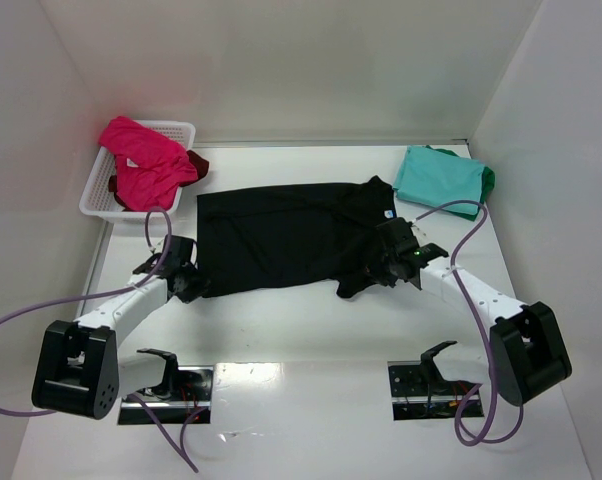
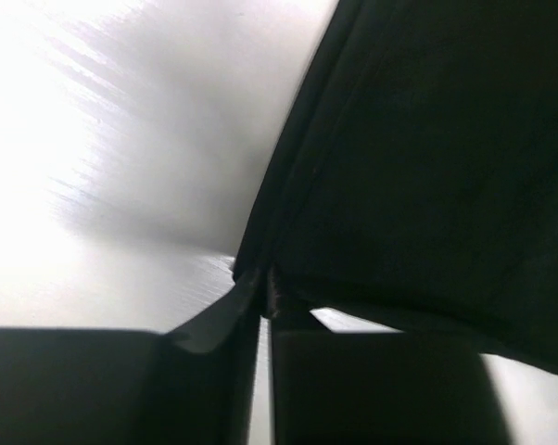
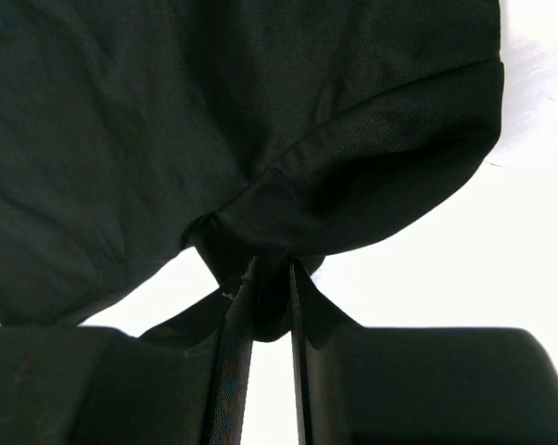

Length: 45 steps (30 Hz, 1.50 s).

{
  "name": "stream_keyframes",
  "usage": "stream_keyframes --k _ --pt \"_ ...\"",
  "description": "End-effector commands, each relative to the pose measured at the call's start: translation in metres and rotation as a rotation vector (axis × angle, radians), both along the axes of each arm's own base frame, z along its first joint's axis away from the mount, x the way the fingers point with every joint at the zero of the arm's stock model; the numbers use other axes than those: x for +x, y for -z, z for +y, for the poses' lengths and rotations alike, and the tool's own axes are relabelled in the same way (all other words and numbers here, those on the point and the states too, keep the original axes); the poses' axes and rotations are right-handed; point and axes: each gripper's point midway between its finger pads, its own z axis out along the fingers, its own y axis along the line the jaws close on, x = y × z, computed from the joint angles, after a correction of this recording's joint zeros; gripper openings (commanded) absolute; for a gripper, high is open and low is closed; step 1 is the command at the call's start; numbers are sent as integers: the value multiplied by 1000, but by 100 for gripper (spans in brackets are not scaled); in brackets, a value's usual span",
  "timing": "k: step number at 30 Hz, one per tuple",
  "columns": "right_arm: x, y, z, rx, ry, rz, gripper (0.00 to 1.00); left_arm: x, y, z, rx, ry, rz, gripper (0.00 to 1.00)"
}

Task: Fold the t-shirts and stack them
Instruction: Grap the side of the flattened tshirt closest away from the robot with both arms, then fold the other side of the tshirt into a rectangle

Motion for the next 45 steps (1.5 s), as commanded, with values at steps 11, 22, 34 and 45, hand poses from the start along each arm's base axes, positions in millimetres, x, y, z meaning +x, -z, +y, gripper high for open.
stream_keyframes --k 11,22,34,45 --pt "22 -41 -25 1 107 -145 4 21 -72 8 35 -2 -214 0" --pt "74 -92 -46 -24 135 -317 0 66 -104 16 71 -3 -296 0" --pt "133 -102 -63 -9 165 -389 1 138 -105 25 137 22 -294 0" --pt "184 -88 -47 19 127 -395 1 178 -81 35 189 40 -237 0"
